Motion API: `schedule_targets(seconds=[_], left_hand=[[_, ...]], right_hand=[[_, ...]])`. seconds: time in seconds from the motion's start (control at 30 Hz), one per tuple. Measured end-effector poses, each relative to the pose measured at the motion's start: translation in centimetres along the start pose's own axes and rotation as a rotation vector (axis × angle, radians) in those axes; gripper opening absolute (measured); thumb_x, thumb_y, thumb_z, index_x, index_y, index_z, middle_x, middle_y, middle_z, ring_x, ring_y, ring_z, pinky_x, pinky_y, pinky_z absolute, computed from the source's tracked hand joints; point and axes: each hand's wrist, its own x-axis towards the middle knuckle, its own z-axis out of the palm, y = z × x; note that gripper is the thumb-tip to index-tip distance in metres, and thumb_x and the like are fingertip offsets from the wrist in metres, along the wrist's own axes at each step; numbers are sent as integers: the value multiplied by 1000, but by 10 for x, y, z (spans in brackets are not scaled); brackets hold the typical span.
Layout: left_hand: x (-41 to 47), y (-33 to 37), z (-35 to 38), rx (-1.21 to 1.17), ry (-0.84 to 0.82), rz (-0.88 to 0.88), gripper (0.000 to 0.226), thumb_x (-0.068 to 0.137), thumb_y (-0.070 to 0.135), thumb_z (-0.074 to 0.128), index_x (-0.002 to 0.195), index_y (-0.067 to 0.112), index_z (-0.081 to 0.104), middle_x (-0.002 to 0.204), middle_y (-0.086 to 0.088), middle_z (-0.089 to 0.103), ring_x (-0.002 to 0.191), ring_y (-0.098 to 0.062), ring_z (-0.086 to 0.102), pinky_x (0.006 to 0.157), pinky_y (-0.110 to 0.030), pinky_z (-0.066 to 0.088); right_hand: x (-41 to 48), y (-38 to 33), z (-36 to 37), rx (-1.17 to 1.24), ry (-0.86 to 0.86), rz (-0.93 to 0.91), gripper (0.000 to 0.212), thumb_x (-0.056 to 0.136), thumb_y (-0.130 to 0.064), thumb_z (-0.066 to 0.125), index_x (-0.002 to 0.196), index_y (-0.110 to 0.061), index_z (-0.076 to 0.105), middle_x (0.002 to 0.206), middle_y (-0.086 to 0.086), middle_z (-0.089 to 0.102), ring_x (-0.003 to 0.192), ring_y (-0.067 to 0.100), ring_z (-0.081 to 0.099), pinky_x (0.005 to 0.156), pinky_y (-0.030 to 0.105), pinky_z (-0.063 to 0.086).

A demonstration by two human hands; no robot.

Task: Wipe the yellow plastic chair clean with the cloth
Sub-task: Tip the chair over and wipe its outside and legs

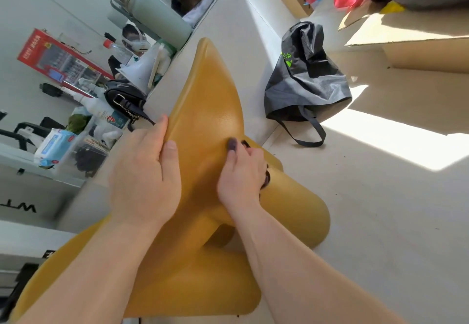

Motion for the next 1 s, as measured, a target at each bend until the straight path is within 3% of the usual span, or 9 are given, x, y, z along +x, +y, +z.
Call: schedule_targets(seconds=[0.1, 0.2, 0.4, 0.47, 0.63, 0.77, 0.83, 0.9, 1.0], left_hand=[[2, -4, -1, -73, 0, -4, 52, 101, 33, 34, 147, 15, 50, 112, -6, 63, 105, -24, 55, 90, -42, 45], [1, -4, -5, -178, -9, -39, 51, 100, 32, 36, 147, 19, 50, 112, -1, 63, 106, -18, 55, 94, -38, 43], [0, 2, -16, -402, -66, -177, 46, 97, 30, 40, 141, 37, 54, 97, 37, 57, 97, 19, 48, 89, -19, 35], [2, 1, -18, -470, -88, -233, 43, 102, 22, 42, 139, 37, 56, 90, 47, 54, 93, 25, 48, 86, -17, 34], [6, 3, -23, -596, -84, -292, 44, 101, 5, 43, 128, 29, 67, 98, 38, 60, 95, 30, 49, 82, 2, 35], [5, 4, -25, -686, -78, -331, 44, 100, 6, 41, 107, 38, 70, 89, 40, 65, 92, 26, 54, 77, 3, 39], [4, 3, -25, -649, -72, -339, 44, 101, 10, 40, 118, 40, 67, 88, 51, 58, 92, 31, 48, 78, 5, 36], [4, 1, -24, -638, -77, -365, 45, 102, 13, 37, 120, 43, 66, 80, 56, 52, 86, 34, 45, 75, 0, 38], [3, 1, -24, -621, -109, -321, 43, 99, 23, 39, 130, 42, 63, 90, 50, 54, 91, 30, 46, 80, -10, 35]], right_hand=[[-28, -47, 10, 108, -1, -242, 55, 108, -34, 32, 160, -15, 25, 135, 4, 40, 123, 21, 38, 109, 36, 30], [-36, -13, 14, -35, 51, -415, 58, 104, -36, 30, 158, -13, 30, 127, 6, 48, 112, 25, 45, 101, 42, 36], [11, 85, -11, -146, 25, 297, 40, 108, -31, 27, 131, -16, 56, 124, 9, 53, 117, 30, 51, 100, 42, 38], [11, 58, -8, -77, 29, 293, 35, 109, -29, 29, 128, -18, 56, 117, 5, 49, 111, 27, 50, 95, 38, 38], [-18, -68, 2, 299, 16, -306, 47, 108, -25, 37, 152, -10, 40, 123, 4, 44, 115, 20, 46, 102, 31, 36], [-24, -70, 8, 185, 99, -690, 52, 104, -26, 37, 151, -6, 43, 115, 10, 53, 104, 25, 50, 92, 38, 40], [-4, -26, 12, 83, 126, -537, 50, 103, -28, 33, 147, -10, 49, 108, 8, 54, 101, 26, 51, 88, 34, 37], [11, 21, 9, -26, 120, -263, 39, 105, -29, 29, 118, -12, 62, 99, 4, 51, 99, 29, 53, 82, 29, 30], [19, 39, 0, -84, 63, -32, 29, 107, -25, 33, 89, -17, 54, 97, 2, 48, 97, 26, 52, 84, 31, 35]])
